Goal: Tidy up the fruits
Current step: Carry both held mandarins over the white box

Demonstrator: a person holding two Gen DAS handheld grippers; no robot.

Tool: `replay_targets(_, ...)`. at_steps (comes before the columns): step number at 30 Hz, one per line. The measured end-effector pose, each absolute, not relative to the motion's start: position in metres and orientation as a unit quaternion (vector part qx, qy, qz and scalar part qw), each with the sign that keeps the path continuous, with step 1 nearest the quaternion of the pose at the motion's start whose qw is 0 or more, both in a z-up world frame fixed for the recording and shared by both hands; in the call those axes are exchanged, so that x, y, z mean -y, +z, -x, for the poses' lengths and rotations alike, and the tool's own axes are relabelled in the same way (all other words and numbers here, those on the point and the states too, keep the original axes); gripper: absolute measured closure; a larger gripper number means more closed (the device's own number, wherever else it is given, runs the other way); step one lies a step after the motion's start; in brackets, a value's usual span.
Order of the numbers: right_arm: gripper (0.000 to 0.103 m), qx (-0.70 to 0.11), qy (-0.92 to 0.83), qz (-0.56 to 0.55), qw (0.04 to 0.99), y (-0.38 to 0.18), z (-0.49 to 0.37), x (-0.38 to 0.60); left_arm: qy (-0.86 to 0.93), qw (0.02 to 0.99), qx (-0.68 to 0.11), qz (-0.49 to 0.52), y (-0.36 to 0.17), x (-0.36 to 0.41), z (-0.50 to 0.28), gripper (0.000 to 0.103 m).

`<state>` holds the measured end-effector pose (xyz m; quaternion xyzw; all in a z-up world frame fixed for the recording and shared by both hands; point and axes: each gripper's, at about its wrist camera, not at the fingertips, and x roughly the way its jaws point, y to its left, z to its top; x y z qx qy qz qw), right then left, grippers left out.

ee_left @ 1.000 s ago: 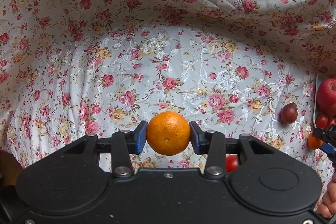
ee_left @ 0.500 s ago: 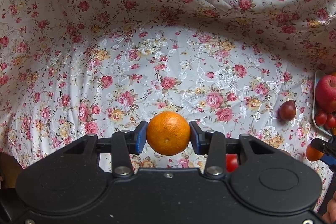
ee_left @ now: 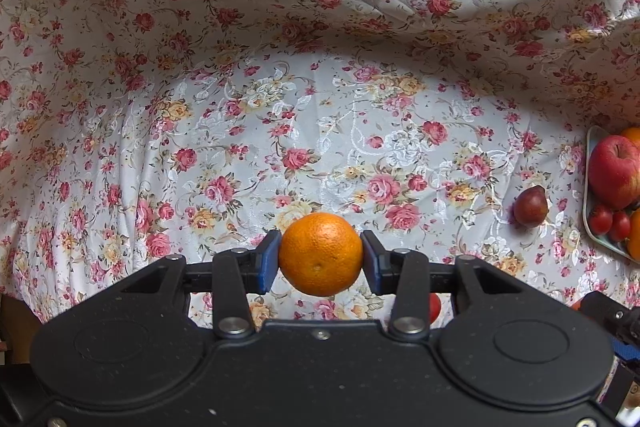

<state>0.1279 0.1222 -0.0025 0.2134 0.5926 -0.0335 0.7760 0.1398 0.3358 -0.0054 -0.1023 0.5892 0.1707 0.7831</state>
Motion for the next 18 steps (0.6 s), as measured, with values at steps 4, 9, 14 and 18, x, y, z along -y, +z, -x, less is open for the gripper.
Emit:
replay_targets(4,0.072,-0.597,-0.043,-0.226,0.769,0.0,-0.119,-0.109,0.167,0.784,-0.59,0.098,-0.005,-0.323,-0.143,0.053)
replay_targets(9,0.072,-0.596,-0.065,-0.232,0.766,-0.001,-0.113,-0.077,0.159,0.785,-0.593,0.085,-0.006,-0.299,-0.148,0.053)
replay_targets(14,0.072,-0.584,-0.102,-0.225,0.773,-0.003,-0.106,-0.038,0.136,0.787,-0.596,0.081,-0.005,-0.27,-0.153,0.053)
replay_targets(18,0.072,-0.577,-0.128,-0.241,0.769,-0.006,-0.103,-0.002,0.119,0.792,-0.595,0.072,-0.003,-0.24,-0.155,0.053)
